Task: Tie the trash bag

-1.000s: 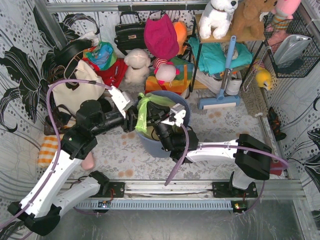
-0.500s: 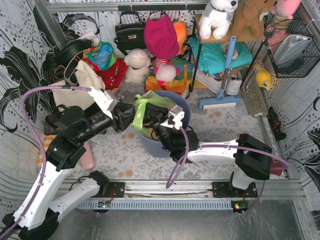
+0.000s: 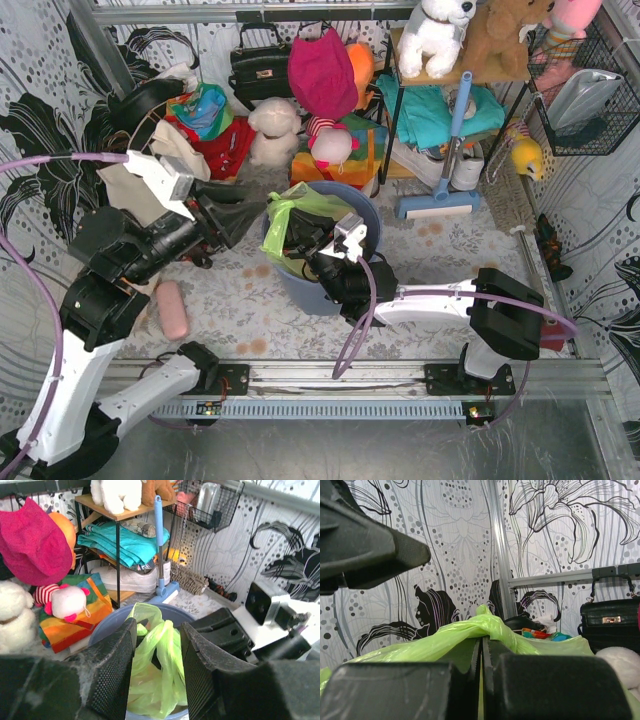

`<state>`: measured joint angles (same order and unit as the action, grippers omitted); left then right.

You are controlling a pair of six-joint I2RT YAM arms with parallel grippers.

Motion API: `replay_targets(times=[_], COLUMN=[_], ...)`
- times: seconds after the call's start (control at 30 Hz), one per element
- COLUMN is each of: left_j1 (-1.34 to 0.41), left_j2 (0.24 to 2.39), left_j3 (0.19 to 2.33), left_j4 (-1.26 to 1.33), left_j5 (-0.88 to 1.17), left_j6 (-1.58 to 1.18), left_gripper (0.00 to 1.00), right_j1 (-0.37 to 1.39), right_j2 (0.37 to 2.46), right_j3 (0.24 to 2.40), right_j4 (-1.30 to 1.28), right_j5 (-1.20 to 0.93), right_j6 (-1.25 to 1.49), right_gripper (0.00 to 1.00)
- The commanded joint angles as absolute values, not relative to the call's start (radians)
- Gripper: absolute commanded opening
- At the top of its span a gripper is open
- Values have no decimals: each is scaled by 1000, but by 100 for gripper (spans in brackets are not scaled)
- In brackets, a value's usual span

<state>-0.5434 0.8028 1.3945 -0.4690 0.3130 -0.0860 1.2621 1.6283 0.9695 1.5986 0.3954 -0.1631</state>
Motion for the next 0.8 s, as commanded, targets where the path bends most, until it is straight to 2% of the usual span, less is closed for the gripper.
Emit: replay_targets(times=[0.0,0.27,0.43,0.77], left_j1=[-549,-551,-550,-549], left_j2=[854,910,932,957], left_j3=[1447,1463,1457,1446], left_j4=[-431,-484,-526,-527], left_j5=[226,166,187,199], left_j6=[-237,-420,-433,-434], left_gripper=[50,52,54,51], right_j1=[1266,1266,1266,1266], right_j2=[1589,1583,1580,1583], right_j3=[965,971,970,968], right_j4=[1662,1657,1647,1652], right_j5=[374,377,377,385], right_j6=[-179,-190,-194,-189], right_gripper=[0,0,0,0])
